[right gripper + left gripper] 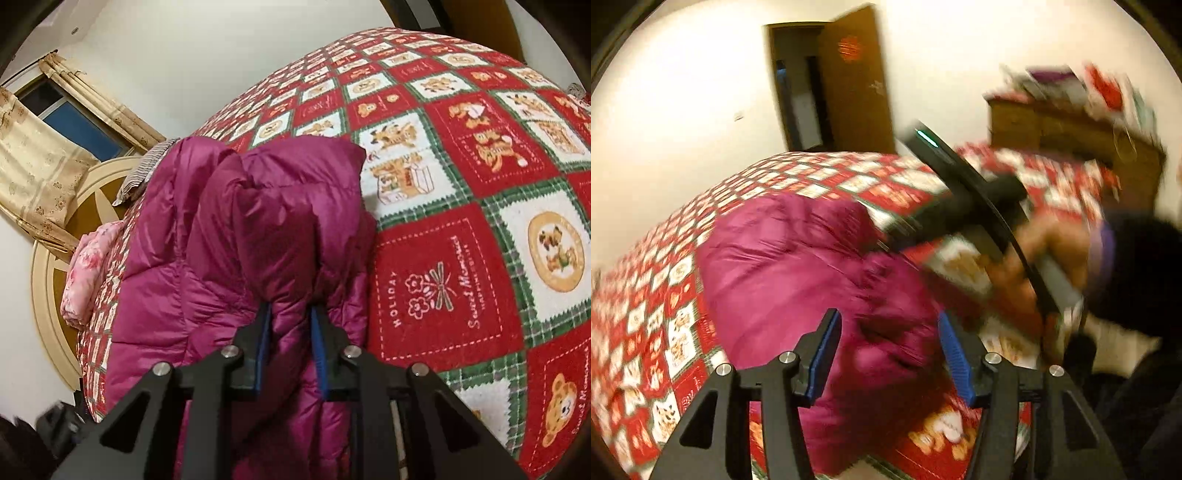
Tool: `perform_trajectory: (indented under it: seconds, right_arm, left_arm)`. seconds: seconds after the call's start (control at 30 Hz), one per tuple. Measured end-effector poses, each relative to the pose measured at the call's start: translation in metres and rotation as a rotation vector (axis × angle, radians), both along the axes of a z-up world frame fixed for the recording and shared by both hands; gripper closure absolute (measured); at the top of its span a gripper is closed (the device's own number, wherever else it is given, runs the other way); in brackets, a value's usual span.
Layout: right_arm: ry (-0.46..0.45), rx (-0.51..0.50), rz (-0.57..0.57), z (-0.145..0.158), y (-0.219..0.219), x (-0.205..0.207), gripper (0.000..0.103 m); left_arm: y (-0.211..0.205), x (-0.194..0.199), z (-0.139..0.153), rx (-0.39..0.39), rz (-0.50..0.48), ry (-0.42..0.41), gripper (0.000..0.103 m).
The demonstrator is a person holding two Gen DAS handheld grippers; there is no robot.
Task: Fold large clothes
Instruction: 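Grasp the jacket with the right gripper and fold it over toward the left gripper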
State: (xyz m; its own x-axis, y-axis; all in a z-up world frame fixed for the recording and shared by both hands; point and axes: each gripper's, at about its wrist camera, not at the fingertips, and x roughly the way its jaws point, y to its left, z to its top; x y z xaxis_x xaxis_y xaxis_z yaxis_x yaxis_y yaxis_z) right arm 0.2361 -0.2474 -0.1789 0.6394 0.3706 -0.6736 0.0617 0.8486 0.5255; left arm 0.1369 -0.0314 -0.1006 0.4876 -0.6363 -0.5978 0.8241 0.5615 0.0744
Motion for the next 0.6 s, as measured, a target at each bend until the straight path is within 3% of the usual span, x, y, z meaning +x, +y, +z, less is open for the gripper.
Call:
perform_trajectory:
  seconds: [0.1,0.27,0.43,0.6]
  right_arm:
    - [-0.007,-0.031,0.016,0.0,0.004,-0.003,0.08]
    - [-0.006,-0.014,0.014,-0.002,0.001,-0.005,0.082]
    - [-0.007,-0.011,0.02,-0.004,0.002,-0.003,0.082]
    - [-0.004,0.036,0.038,-0.014,-0.011,0.001,0.084]
  left_arm:
    - [0.011,0.053,0.023,-0.125,0.16,0.058,0.043]
    - [-0.01,0.15,0.017,-0.19,0.413,0.167,0.042]
    - [-0.038,0.177,-0.03,-0.093,0.496,0.229,0.042]
    - [-0.043,0.152,-0.047,-0.071,0.548,0.174,0.039]
